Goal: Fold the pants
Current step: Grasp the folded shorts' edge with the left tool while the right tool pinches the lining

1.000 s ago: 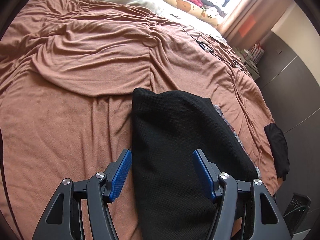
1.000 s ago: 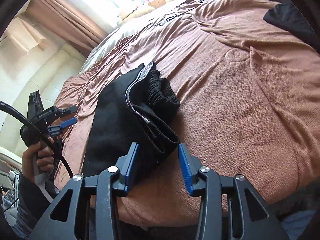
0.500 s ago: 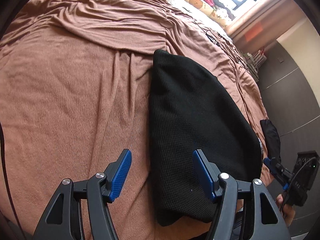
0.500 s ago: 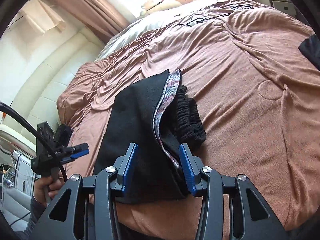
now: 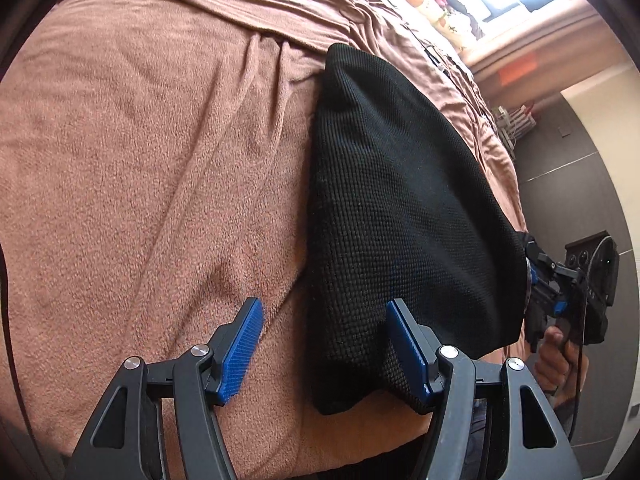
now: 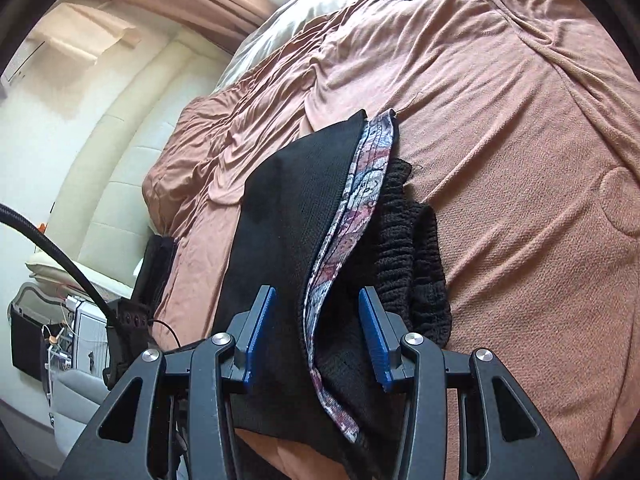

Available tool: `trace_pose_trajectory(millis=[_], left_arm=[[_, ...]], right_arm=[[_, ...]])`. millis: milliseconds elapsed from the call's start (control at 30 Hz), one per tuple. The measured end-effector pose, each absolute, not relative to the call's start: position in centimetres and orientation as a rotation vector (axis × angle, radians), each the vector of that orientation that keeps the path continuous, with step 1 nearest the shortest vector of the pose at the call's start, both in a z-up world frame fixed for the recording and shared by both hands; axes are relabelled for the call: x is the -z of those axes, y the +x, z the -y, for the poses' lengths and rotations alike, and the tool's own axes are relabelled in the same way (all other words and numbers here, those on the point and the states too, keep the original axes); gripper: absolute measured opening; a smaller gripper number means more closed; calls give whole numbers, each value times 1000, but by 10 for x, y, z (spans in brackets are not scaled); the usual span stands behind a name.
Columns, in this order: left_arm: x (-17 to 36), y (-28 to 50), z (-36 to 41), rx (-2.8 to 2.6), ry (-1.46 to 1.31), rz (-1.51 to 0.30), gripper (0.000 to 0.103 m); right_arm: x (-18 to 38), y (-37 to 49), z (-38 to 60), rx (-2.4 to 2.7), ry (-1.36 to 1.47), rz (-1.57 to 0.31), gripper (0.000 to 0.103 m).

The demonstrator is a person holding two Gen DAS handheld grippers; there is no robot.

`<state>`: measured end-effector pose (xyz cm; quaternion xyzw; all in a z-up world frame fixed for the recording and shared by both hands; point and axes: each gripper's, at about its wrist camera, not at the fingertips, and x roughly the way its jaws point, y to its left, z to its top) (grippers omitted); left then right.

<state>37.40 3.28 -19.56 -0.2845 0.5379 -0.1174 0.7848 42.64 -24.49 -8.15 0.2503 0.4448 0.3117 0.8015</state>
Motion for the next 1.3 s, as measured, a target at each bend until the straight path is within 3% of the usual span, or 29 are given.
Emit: trace_pose_trajectory(millis=[33,67,233,267,300,367,500,667,700,733,800,833,1100,1300], left_arm=[[196,372,-32,257,-616,-1157,66],[195,371,-30,261,-615,-1154,66],[199,367,-17,324,-633,-1179,63],[199,367,-15,316,-610,-1178,54],[199,367,-14,307,-593,-1179,36],[202,366,-14,313,-603,-1193,20],[197,359,-17,325,-598,-1180,11],[189,354,-23,338,-586,-1179,11],[189,355,-23,336,-584,-1187,12],[189,355,-23,327,-586,-1196,12],[188,354,-24,327,-598,-1202,17],[188,354,-24,325,-603,-1202,19],[177,352,-43,280,-628,-1152,42],[178,356,-50,244,-638,-1139,42]], right_arm=[[82,430,245,-663,526,-953,26],[83,432,246,-663,520,-954,11],[87,437,253,-608,494,-953,4],[89,437,254,-586,478,-960,3],[91,438,254,-535,441,-967,0],[96,440,258,-421,371,-984,0],[92,439,275,-417,464,-962,1],[67,436,267,-565,511,-888,2],[63,438,260,-588,498,-886,6],[62,441,255,-602,484,-891,11],[62,451,246,-633,468,-908,42],[62,455,241,-638,462,-907,46],[71,506,223,-667,466,-958,47],[79,530,215,-680,471,-997,47]])
